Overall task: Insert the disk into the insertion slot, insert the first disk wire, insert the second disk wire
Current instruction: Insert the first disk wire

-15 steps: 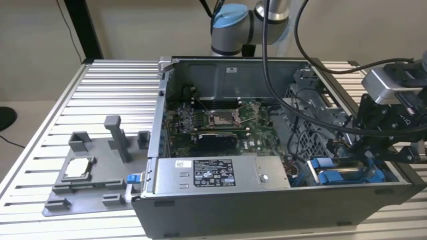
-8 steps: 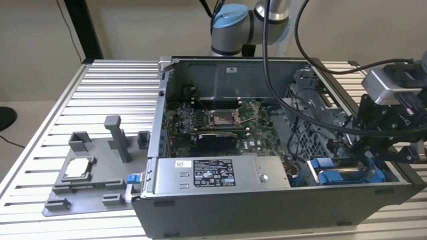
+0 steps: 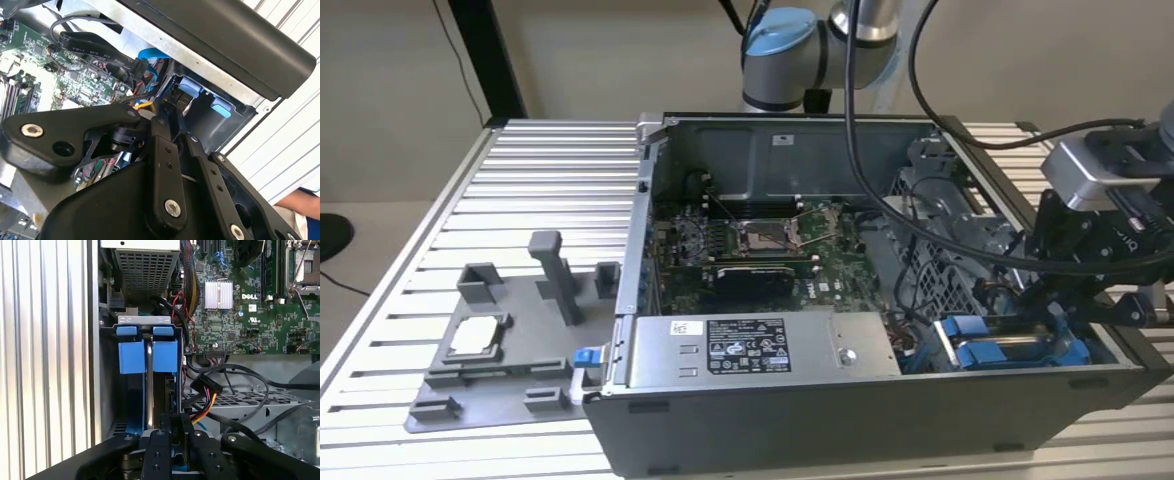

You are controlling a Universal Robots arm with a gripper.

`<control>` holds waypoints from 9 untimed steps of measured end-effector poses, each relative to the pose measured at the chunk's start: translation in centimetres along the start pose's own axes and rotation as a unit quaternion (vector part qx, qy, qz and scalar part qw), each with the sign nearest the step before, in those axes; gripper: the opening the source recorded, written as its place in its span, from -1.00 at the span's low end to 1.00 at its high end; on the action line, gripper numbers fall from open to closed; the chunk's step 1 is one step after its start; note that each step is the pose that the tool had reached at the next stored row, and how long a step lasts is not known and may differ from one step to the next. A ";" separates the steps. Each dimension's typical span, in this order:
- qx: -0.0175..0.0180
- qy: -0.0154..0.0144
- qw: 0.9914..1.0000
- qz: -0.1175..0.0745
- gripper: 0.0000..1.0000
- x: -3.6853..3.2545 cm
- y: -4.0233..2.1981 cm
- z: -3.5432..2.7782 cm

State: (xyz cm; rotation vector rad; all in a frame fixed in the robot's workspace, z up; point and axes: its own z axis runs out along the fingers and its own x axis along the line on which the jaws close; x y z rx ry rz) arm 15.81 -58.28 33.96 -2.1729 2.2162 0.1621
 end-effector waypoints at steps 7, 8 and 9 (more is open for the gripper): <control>-0.001 0.000 1.000 0.000 -1.00 0.02 -0.02 0.34; -0.001 0.000 1.000 0.000 -1.00 0.03 -0.02 0.38; -0.001 0.000 1.000 0.000 -1.00 0.03 -0.02 0.44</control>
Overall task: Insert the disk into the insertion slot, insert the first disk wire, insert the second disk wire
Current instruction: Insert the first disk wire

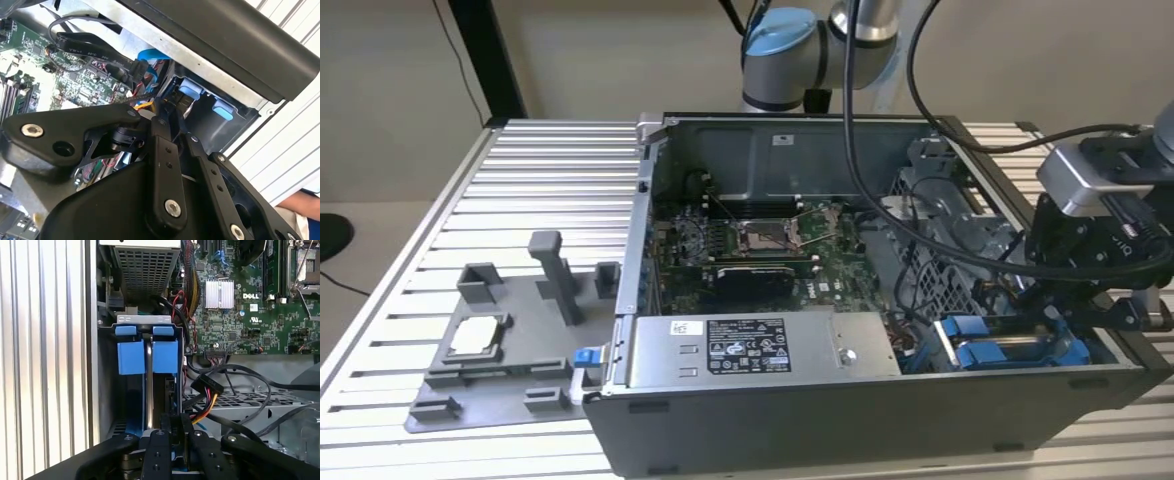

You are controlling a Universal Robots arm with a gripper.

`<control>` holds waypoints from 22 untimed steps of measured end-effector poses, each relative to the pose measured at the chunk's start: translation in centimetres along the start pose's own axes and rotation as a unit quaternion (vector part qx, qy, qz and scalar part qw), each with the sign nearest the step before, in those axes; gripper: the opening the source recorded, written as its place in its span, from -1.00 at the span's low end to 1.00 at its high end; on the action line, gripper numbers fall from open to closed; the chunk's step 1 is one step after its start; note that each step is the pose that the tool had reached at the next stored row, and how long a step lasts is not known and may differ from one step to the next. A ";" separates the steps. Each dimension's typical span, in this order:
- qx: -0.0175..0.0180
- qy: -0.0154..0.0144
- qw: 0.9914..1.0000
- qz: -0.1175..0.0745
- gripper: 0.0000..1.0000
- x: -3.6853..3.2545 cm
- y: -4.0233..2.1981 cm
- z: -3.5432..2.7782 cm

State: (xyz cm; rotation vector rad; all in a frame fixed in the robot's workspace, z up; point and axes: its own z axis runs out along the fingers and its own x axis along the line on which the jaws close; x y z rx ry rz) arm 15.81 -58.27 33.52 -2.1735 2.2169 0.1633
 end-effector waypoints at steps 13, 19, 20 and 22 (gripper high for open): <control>0.000 0.000 1.000 0.000 -1.00 0.06 -0.03 0.62; 0.000 0.000 1.000 0.000 1.00 0.06 -0.04 0.67; 0.000 0.000 1.000 0.000 1.00 0.06 -0.03 0.65; 0.000 -0.001 1.000 0.000 1.00 0.04 -0.02 0.40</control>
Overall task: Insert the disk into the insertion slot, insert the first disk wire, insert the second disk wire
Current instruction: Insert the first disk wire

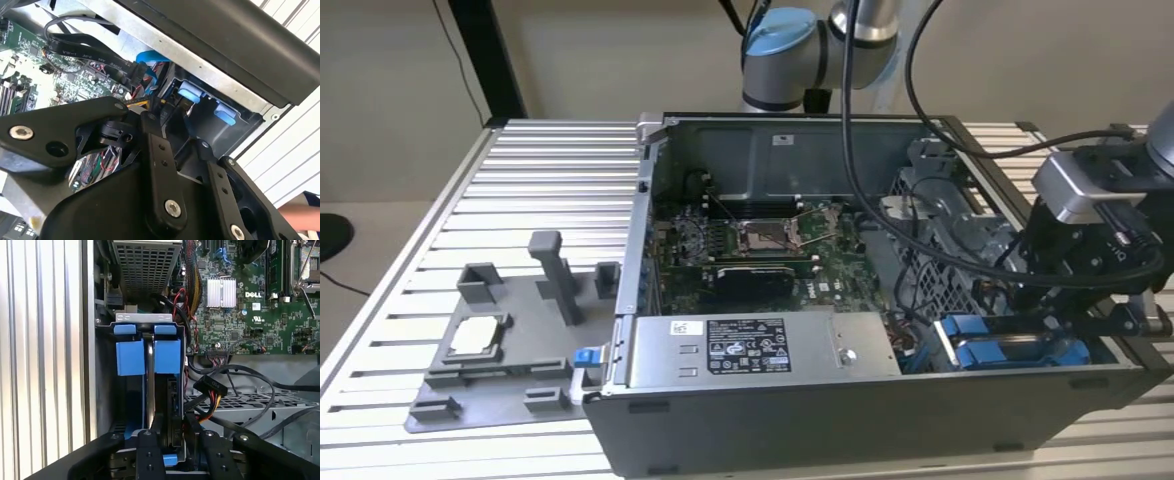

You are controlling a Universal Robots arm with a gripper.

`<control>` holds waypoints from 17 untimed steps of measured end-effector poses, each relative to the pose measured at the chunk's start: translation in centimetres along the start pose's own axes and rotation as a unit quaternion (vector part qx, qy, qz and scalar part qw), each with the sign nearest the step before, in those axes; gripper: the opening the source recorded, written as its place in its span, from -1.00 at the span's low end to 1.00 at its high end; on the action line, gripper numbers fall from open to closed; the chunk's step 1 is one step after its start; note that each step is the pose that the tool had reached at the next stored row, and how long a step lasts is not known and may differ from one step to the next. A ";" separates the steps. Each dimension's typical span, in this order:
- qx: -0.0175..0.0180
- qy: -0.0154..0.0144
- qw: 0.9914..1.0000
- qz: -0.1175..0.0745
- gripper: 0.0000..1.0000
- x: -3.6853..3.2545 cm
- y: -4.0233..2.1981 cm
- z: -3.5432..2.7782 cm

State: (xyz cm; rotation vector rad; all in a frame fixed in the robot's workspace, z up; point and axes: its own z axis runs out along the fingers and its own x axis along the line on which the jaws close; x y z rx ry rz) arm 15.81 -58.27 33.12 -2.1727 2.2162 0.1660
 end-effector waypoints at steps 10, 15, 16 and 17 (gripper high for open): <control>0.000 -0.002 1.000 0.000 1.00 -0.38 0.12 -3.78; 0.004 -0.005 1.000 -0.001 1.00 -0.49 -1.24 -3.85; 0.004 -0.005 1.000 -0.001 1.00 -0.56 -1.55 -3.83; 0.005 -0.005 1.000 -0.001 1.00 -0.70 -1.80 -3.81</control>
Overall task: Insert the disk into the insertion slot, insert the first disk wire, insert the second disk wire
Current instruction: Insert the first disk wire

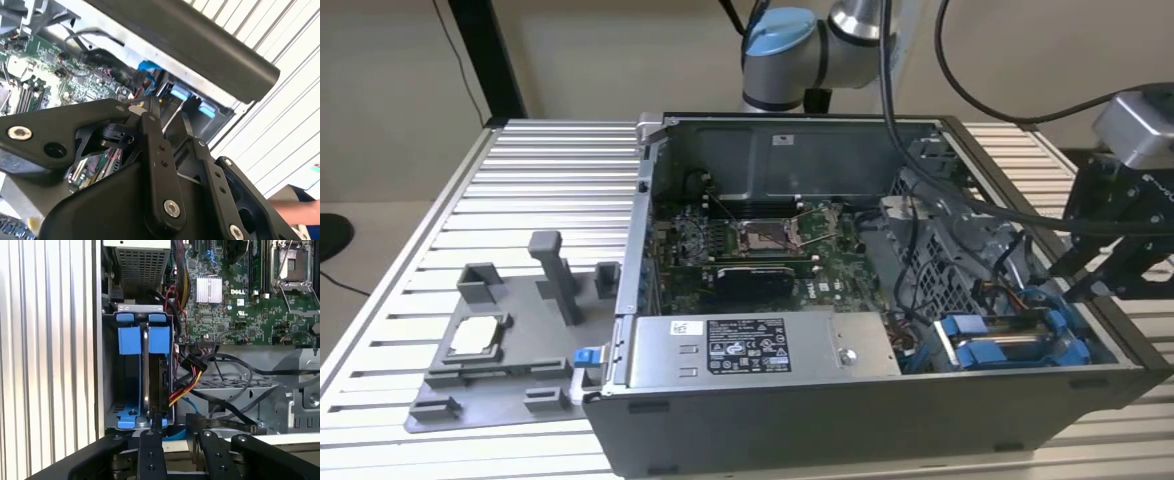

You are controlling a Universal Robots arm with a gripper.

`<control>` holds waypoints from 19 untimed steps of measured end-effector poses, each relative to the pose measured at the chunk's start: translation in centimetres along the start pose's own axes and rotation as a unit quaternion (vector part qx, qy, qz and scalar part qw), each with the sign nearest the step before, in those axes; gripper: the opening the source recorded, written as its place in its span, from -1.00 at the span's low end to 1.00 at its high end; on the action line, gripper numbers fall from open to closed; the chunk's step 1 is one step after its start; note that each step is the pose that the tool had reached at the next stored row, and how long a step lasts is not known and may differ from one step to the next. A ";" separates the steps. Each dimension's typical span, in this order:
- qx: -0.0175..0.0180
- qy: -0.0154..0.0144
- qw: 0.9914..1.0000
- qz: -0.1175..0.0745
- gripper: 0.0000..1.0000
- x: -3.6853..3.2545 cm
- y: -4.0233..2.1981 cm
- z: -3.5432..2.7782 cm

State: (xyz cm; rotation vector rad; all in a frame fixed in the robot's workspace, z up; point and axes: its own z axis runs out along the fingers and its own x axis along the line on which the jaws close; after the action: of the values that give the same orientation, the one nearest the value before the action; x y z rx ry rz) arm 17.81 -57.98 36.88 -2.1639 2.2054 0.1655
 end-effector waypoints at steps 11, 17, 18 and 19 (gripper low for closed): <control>0.007 -0.017 1.000 -0.001 1.00 -1.01 -0.18 1.15; 0.006 -0.020 1.000 -0.001 1.00 -1.80 -0.20 1.89; 0.006 -0.021 1.000 -0.001 1.00 -1.89 -0.21 1.98; 0.006 -0.021 1.000 -0.001 1.00 -1.94 -0.21 2.09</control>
State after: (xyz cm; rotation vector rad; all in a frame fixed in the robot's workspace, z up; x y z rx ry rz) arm 17.98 -55.83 35.01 -2.1354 2.1755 0.1947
